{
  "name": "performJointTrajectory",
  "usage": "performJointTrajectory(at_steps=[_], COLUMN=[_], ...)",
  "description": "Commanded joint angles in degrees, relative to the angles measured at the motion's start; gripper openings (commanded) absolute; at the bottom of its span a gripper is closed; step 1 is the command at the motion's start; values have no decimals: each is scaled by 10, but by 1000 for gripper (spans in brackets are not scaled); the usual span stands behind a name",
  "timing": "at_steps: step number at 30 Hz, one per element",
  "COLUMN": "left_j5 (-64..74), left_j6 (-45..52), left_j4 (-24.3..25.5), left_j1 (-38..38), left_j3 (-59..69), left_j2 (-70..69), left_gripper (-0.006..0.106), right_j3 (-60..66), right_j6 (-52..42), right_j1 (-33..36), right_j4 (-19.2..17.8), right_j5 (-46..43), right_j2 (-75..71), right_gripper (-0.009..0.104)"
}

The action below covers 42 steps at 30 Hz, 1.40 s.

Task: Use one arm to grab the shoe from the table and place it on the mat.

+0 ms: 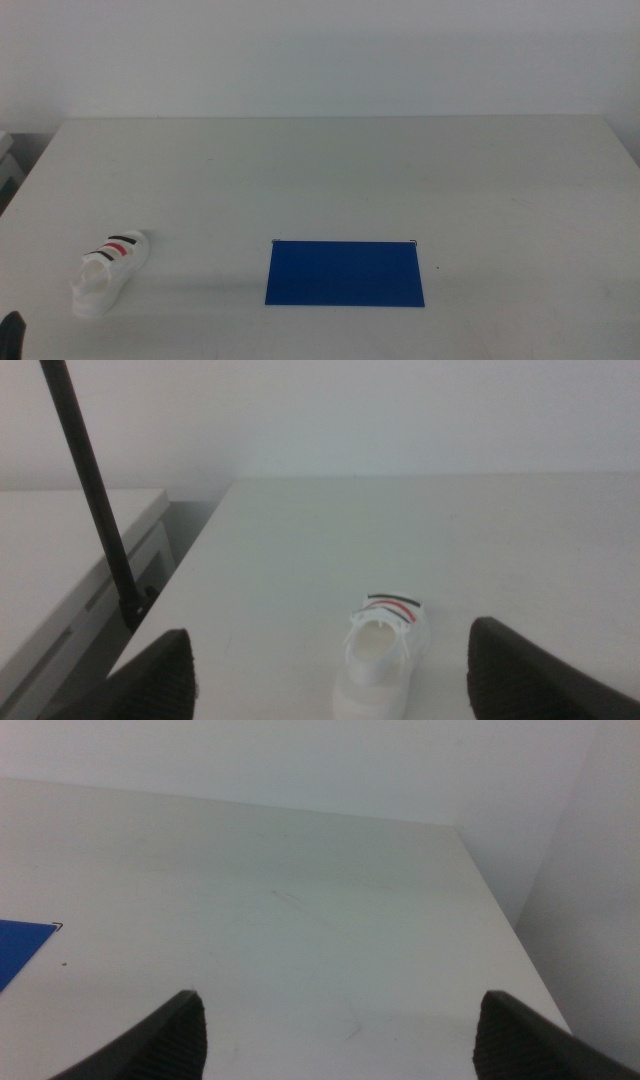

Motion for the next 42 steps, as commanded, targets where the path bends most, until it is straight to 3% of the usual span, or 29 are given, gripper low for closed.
performJointTrajectory(at_steps=[1,11,30,42], left_j5=[-45,3,463,462], left_j6=[-5,-7,-7,-13], left_j4=[3,-7,-58,-46], left_j1=[2,2,2,2], left_j3=[-26,-86,-481,-488], left_j2=[-6,55,461,596], left_gripper=[94,94,94,94], right_j3=[3,3,3,3], right_j6=[-6,-6,-6,-6], right_j1=[-1,-1,-1,-1], right_j4=[-5,-5,-5,-5], right_j5=[-42,-42,-42,-42], right_j2=[2,2,2,2], right_gripper=[78,78,78,78])
